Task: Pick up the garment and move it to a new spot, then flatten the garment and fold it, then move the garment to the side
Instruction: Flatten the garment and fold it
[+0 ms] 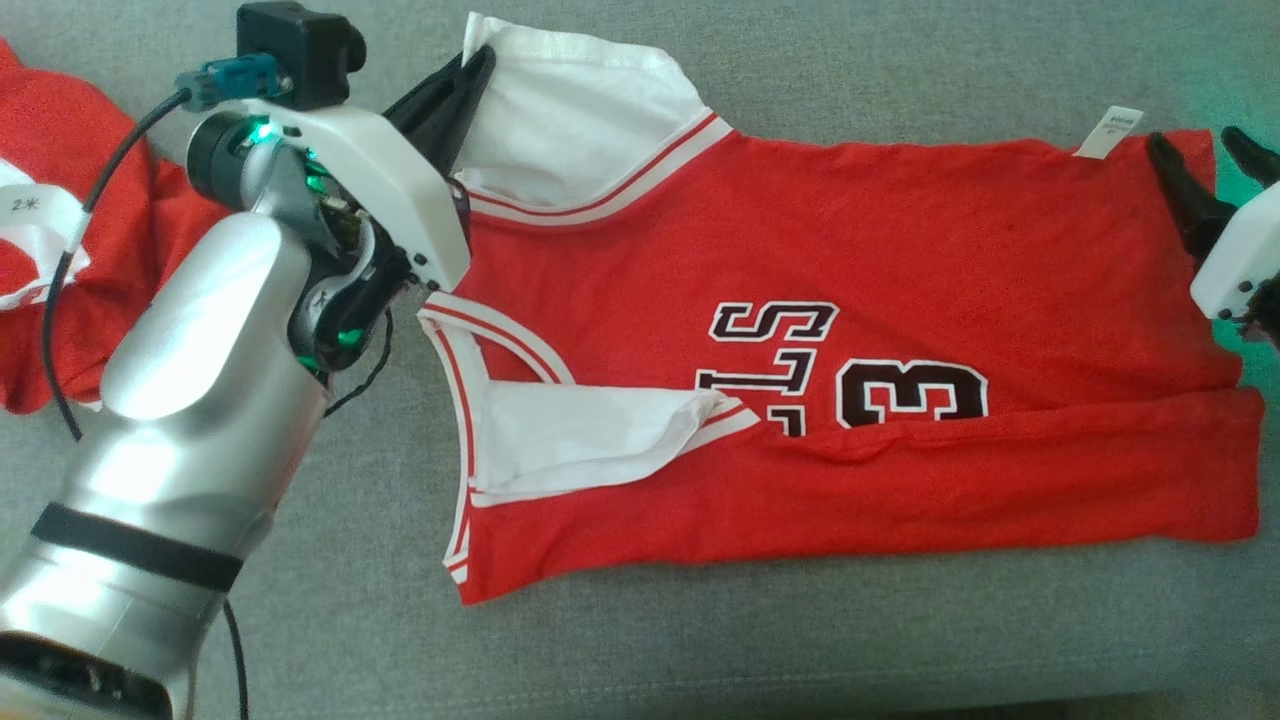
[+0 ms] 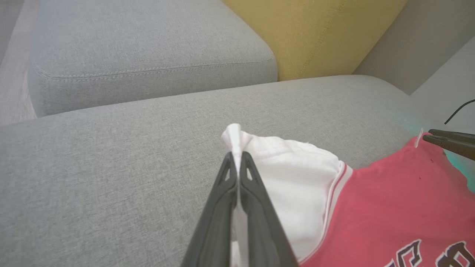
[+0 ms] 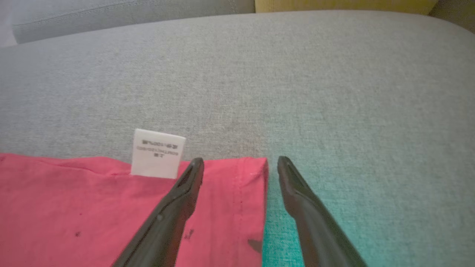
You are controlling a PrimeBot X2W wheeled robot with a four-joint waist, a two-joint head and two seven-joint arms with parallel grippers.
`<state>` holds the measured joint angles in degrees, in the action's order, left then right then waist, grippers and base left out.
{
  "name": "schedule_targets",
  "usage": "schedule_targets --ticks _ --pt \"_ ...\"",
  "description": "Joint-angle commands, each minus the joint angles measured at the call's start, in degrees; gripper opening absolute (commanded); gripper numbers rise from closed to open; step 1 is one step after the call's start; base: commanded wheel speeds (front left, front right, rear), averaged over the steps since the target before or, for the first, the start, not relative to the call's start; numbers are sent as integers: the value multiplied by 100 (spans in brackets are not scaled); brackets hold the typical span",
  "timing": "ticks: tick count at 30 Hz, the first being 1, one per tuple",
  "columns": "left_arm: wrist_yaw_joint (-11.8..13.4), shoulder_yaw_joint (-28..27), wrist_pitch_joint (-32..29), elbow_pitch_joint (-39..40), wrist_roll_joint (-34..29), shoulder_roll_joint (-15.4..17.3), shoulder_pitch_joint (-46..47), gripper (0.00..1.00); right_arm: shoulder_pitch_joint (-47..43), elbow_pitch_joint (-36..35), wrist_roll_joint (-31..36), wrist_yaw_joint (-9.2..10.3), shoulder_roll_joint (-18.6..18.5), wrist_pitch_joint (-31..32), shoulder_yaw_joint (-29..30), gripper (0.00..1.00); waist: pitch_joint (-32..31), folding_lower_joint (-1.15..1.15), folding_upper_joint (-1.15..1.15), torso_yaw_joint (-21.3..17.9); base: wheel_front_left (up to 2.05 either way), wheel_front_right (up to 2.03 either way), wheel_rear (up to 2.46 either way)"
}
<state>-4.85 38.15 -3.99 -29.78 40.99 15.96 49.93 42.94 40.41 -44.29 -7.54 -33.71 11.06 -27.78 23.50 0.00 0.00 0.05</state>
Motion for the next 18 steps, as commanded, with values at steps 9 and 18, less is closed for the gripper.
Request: schedule_targets --ticks 9,18 --pt "178 -180 -163 535 35 354 69 0 304 340 -112 5 -126 4 -231 100 140 0 0 -5 0 0 0" --pt "338 -251 -216 653 71 445 84 0 500 464 -297 5 -135 -137 -404 0 209 0 0 -28 0 0 0"
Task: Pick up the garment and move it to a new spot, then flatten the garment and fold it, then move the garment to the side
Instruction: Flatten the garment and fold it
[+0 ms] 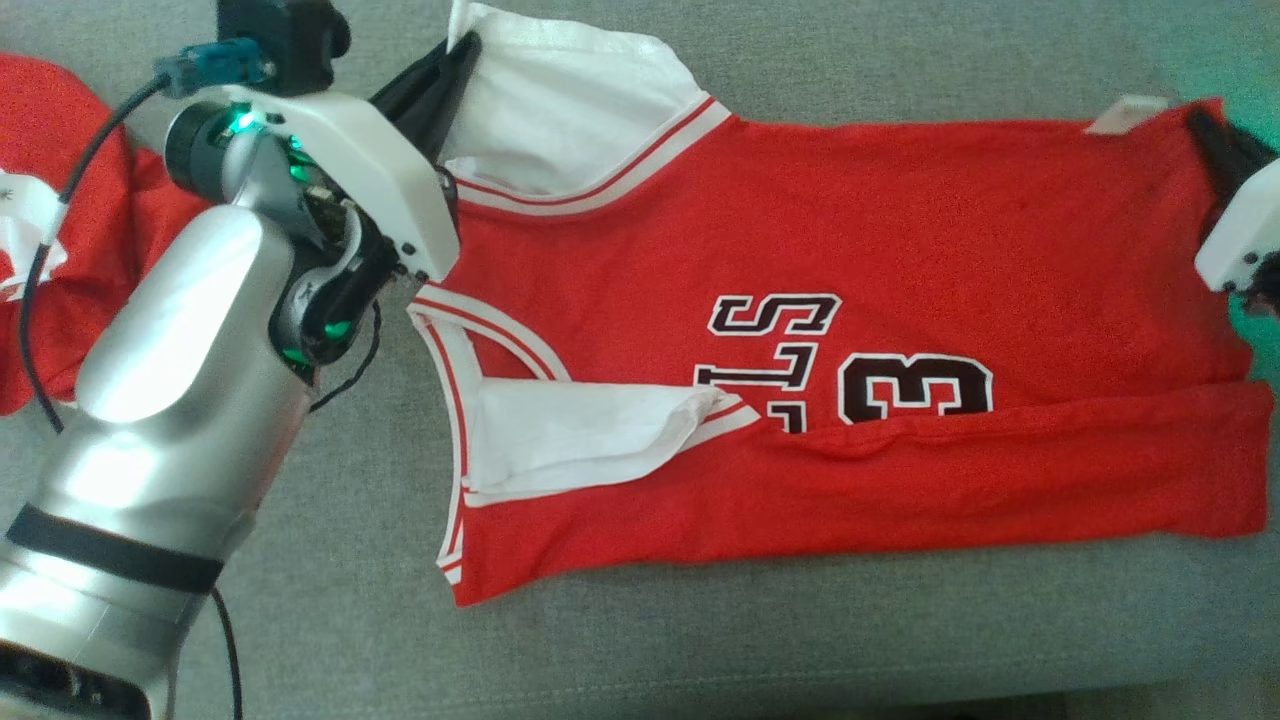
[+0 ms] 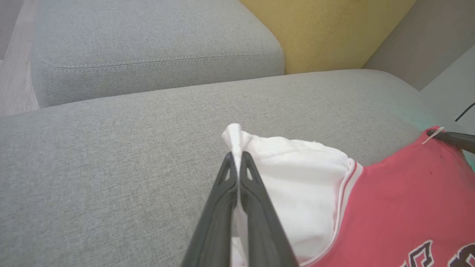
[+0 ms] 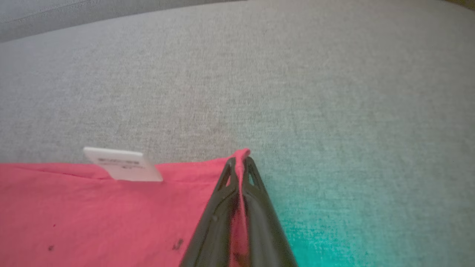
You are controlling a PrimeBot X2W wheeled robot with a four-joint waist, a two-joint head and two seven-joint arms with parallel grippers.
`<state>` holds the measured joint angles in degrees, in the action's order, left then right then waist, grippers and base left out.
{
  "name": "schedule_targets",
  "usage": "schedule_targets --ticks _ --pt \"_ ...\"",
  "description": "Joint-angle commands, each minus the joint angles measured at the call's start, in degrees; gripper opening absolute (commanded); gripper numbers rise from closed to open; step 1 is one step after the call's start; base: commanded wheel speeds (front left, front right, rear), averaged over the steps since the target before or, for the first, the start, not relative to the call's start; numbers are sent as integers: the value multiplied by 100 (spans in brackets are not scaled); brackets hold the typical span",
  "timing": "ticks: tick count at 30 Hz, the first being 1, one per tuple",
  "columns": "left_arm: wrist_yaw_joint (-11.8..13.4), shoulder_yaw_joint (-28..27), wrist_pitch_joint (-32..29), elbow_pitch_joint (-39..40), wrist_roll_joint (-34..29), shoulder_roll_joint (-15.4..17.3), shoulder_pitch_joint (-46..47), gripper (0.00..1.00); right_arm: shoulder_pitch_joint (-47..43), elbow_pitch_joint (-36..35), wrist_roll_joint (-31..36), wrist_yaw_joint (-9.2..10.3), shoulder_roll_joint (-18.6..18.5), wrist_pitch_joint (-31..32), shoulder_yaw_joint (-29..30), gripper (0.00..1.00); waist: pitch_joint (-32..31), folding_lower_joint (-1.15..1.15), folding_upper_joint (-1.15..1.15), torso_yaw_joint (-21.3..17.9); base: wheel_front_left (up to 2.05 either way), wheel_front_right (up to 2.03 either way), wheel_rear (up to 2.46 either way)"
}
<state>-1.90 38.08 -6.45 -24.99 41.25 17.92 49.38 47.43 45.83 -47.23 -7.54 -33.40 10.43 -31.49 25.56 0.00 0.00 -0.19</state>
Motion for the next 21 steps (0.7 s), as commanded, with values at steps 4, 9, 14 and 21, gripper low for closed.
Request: schedule_targets --ticks 4,9,14,21 --pt "162 -382 164 65 72 220 290 0 319 68 129 5 -206 -617 -4 0 56 0 0 -33 0 0 0" --pt "286 -551 461 -229 30 131 635 0 653 425 229 5 -91 -1007 127 0 120 0 0 -66 0 0 0" --pt "291 -613 786 -591 -62 42 974 0 937 732 429 5 1 -1370 128 0 166 0 0 -60 0 0 0" --pt "229 -698 1236 -1106 -62 -190 1333 0 1279 1212 632 5 141 -2072 325 0 178 0 0 -23 0 0 0"
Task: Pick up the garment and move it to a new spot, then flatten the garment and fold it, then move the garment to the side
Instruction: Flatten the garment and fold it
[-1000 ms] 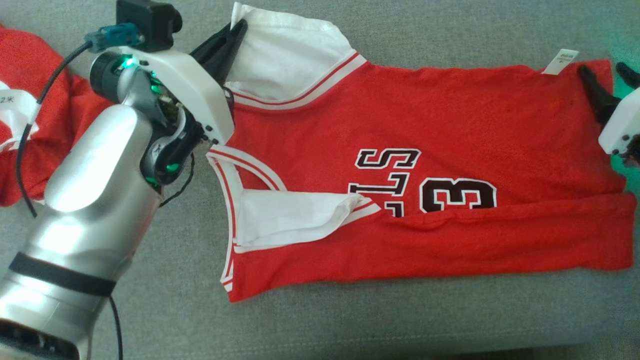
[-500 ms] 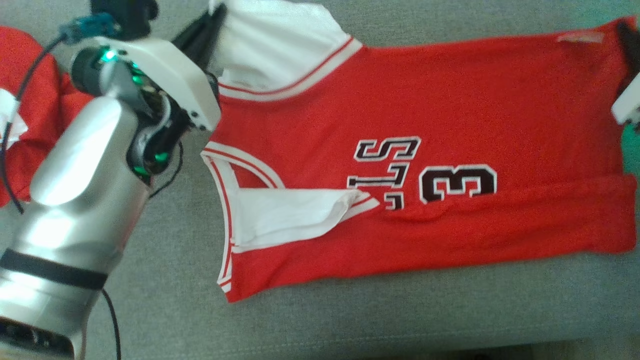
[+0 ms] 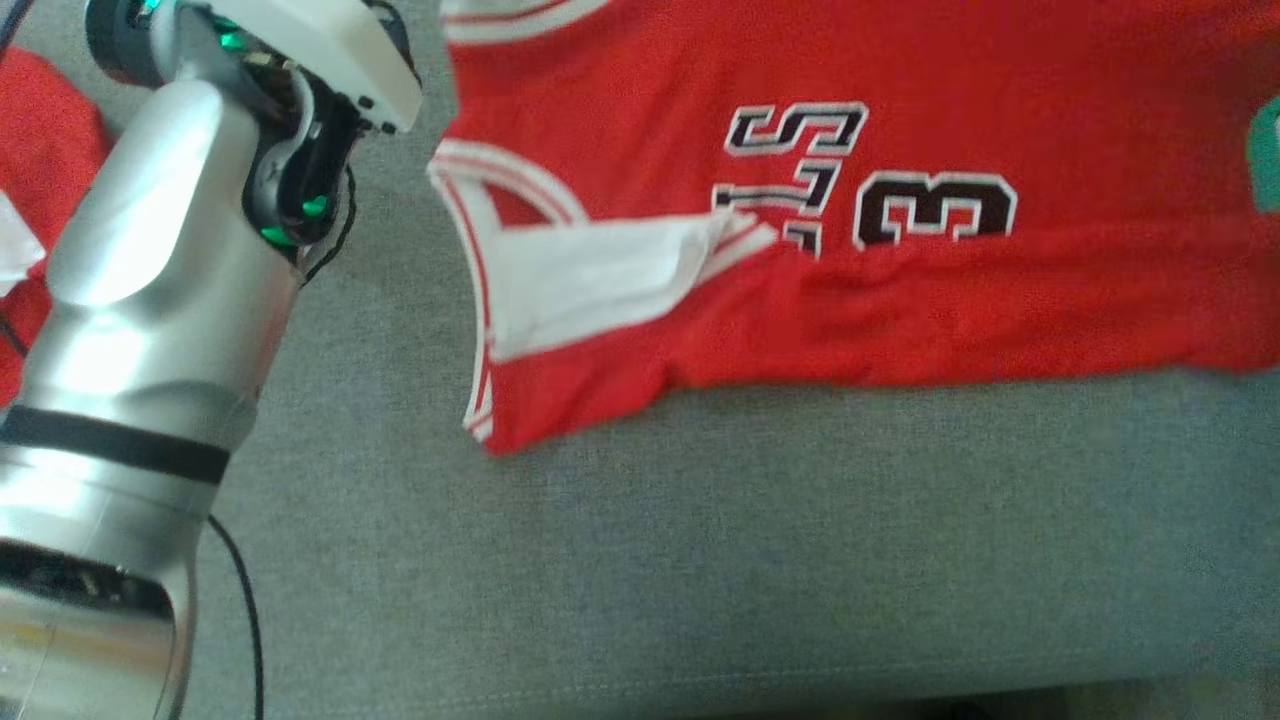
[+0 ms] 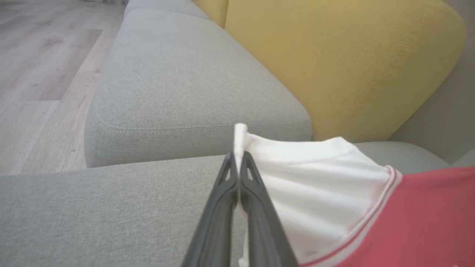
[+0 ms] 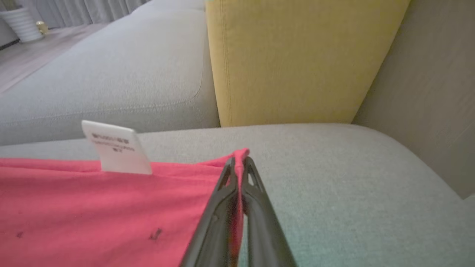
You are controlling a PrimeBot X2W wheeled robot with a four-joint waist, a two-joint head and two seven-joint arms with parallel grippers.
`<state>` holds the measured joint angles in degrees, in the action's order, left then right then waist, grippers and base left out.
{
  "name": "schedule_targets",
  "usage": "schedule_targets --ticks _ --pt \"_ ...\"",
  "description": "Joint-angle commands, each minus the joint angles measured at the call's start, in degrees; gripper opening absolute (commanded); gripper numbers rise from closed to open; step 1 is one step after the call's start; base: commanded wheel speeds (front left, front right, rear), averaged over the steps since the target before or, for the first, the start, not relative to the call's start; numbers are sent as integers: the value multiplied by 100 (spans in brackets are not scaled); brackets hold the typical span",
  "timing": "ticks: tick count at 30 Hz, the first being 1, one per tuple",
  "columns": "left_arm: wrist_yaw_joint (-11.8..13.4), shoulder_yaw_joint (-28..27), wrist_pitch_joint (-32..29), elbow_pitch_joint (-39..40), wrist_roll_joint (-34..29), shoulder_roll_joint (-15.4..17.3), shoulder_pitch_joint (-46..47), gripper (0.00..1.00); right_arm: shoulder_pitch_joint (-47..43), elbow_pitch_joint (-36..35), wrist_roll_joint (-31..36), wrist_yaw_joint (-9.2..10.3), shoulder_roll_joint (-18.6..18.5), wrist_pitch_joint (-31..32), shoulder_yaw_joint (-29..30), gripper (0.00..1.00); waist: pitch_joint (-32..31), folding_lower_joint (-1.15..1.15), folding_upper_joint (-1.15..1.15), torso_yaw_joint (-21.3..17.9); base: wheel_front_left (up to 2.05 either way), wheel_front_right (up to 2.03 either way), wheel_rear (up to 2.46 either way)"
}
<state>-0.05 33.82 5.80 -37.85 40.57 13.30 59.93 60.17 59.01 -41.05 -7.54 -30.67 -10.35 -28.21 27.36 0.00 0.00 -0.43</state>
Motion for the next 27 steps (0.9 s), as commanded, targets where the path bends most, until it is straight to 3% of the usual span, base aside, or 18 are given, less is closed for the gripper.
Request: schedule_targets --ticks 1,7,14,20,27 --pt "4 -240 63 91 -15 240 304 0 35 -21 32 5 -99 -79 32 0 -16 0 0 11 0 0 0" --pt "-232 -79 341 -229 -78 149 207 0 -93 180 26 5 69 -277 1 0 -187 0 0 60 0 0 0" --pt "-411 82 453 -153 -38 209 -280 0 -608 7 -227 5 -16 -293 -162 0 -570 0 0 128 0 0 0" --pt "-441 299 316 401 -76 454 -889 0 -1129 -297 -493 5 -245 55 -433 0 -933 0 0 158 0 0 0" --pt "-256 538 -156 1552 -68 937 -1806 0 -1745 -657 -871 5 -628 665 -694 0 -1326 0 0 205 0 0 0"
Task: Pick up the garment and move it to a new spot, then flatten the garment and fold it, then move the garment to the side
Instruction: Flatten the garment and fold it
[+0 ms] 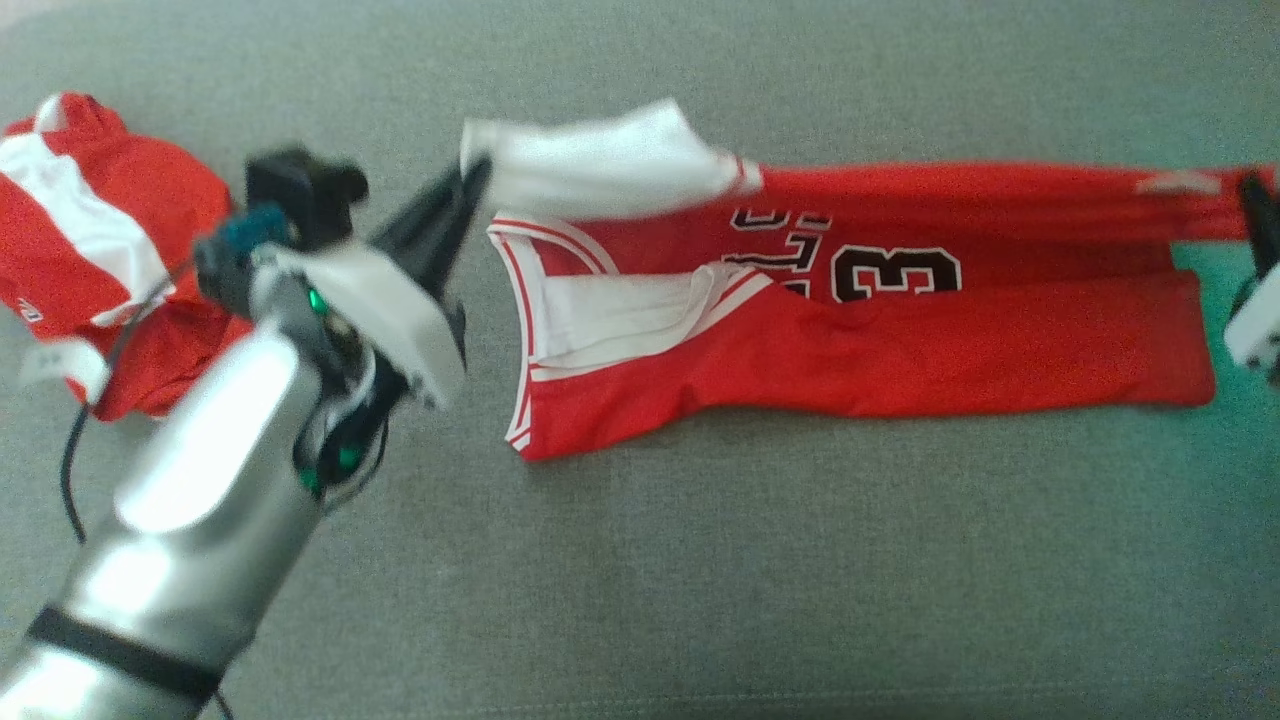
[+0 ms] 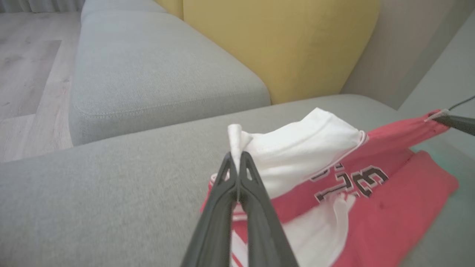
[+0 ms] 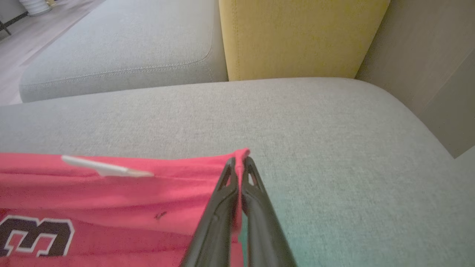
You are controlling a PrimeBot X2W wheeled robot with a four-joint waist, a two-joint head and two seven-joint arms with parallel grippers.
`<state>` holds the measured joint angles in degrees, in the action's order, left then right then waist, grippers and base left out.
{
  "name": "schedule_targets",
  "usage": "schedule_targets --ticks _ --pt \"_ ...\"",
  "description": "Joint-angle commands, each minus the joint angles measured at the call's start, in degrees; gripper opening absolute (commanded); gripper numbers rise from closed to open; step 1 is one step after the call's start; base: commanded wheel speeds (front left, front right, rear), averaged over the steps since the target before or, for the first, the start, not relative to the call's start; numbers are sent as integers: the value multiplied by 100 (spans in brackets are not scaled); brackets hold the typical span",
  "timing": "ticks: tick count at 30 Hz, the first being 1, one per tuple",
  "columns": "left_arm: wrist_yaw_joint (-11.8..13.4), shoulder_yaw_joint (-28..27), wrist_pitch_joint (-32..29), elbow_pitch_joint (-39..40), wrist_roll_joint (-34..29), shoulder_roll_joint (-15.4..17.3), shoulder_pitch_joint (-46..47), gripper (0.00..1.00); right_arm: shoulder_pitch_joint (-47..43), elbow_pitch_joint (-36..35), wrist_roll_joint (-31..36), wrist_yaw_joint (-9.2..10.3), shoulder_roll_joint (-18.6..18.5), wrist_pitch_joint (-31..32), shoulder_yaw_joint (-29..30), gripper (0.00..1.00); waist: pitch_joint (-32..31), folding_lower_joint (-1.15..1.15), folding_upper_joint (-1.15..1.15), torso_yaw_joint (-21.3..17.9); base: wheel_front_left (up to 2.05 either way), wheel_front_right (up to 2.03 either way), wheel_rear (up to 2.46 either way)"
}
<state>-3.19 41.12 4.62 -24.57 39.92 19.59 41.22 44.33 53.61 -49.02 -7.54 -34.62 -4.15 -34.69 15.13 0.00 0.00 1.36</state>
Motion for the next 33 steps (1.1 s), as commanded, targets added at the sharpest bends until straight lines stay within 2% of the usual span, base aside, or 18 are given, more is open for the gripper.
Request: schedule_targets --ticks 1,7,11,16,22,23,24,25,26,27,28,33 --pt "95 -154 -129 407 8 395 -94 0 -262 -183 -133 5 -288 167 -99 0 -142 0 0 39 0 0 0" --pt "317 52 -694 1385 112 910 -949 0 -758 -655 -469 5 -620 714 -347 0 -236 0 0 89 0 0 0" --pt "425 183 -918 1736 101 1092 -1247 0 -932 -876 -590 5 -786 926 -434 0 -239 0 0 94 0 0 0" --pt "424 352 -974 1717 -36 1108 -1296 0 -1058 -1016 -619 5 -886 1153 -564 0 -242 0 0 92 0 0 0" --pt "432 424 -723 1163 -145 890 -1227 0 -1204 -1229 -744 5 -1041 1614 -717 0 -262 0 0 32 0 0 0" --pt "442 415 -660 1066 -135 832 -1221 19 -1219 -1234 -787 5 -1055 1680 -701 0 -265 0 0 19 0 0 0" --pt "437 423 -626 971 -127 782 -1218 42 -1228 -1240 -818 5 -1064 1724 -682 22 -270 0 0 6 0 0 0" --pt "407 439 -625 884 -90 730 -1226 46 -1232 -1257 -820 5 -1073 1743 -673 100 -276 0 0 -5 0 0 0" --pt "379 433 -619 810 -22 672 -1241 56 -1237 -1251 -845 5 -1072 1752 -638 100 -282 0 0 -16 0 0 0" --pt "369 413 -598 745 38 622 -1252 73 -1227 -1257 -846 5 -1073 1727 -601 100 -289 0 0 -28 0 0 0" --pt "381 392 -557 687 56 595 -1252 100 -1201 -1250 -840 5 -1064 1668 -543 100 -296 0 0 -45 0 0 0" --pt "457 114 -248 521 320 442 -1281 100 -1093 -1250 -771 5 -947 1257 -250 100 -374 0 0 -87 0 0 0"
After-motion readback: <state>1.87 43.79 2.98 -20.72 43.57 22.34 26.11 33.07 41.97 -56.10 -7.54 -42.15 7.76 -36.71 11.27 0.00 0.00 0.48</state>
